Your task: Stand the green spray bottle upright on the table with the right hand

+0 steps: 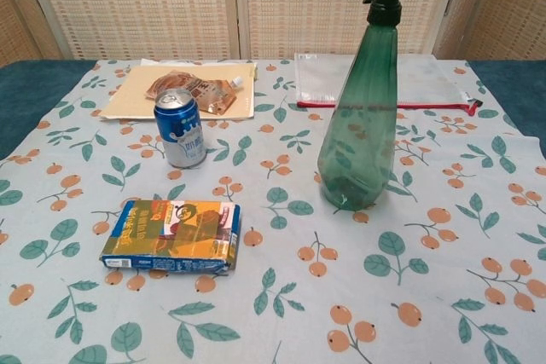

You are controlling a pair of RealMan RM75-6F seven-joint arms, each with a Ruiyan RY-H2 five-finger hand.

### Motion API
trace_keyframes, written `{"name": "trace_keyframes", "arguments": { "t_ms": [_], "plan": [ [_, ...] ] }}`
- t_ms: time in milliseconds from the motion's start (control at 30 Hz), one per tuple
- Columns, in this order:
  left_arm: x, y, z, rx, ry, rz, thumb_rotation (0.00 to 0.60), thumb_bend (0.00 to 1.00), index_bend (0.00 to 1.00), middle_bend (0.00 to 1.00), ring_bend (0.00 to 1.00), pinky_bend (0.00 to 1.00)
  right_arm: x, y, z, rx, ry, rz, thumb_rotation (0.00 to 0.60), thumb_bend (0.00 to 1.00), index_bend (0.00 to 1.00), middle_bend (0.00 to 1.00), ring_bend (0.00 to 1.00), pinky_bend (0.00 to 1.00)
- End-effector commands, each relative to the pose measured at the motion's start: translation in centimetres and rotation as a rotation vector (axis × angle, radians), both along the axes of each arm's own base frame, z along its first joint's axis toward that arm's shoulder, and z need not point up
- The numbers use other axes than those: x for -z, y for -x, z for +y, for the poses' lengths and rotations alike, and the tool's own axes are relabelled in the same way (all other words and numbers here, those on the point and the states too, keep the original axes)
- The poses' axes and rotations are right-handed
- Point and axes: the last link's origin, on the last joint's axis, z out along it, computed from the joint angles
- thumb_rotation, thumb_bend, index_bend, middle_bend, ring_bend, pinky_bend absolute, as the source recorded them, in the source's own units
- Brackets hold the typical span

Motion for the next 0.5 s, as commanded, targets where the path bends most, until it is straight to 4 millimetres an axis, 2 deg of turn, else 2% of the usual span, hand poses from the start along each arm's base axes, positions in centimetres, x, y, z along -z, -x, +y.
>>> {"name": "trace_keyframes", "arguments": {
  "t_ms": [33, 133, 300, 500],
  "plan": [
    [0.0, 0.0, 0.0, 0.001, 0.0, 0.0, 0.6, 0.23, 0.0, 0.0, 0.0, 0.0, 0.2, 0.0, -0.1, -0.006, -0.002, -0.01, 0.6, 0.22, 0.0, 0.0, 0.0, 0.0],
    [0.0, 0.0, 0.0, 0.002, 0.0, -0.002, 0.6, 0.23, 0.0, 0.0, 0.0, 0.0, 0.3, 0.0, -0.1, -0.012, -0.006, -0.029, 0.6, 0.21, 0.0, 0.0, 0.0, 0.0],
    [0.0, 0.0, 0.0, 0.004, 0.003, -0.001, 0.6, 0.23, 0.0, 0.0, 0.0, 0.0, 0.8, 0.2, -0.3, 0.024, -0.015, -0.114, 0.6, 0.13, 0.0, 0.0, 0.0, 0.0],
    [0.0, 0.0, 0.0, 0.004, 0.0, 0.0, 0.6, 0.23, 0.0, 0.0, 0.0, 0.0, 1.5, 0.6, 0.6, 0.093, -0.067, -0.107, 0.6, 0.12, 0.0, 0.0, 0.0, 0.0]
  ]
}}
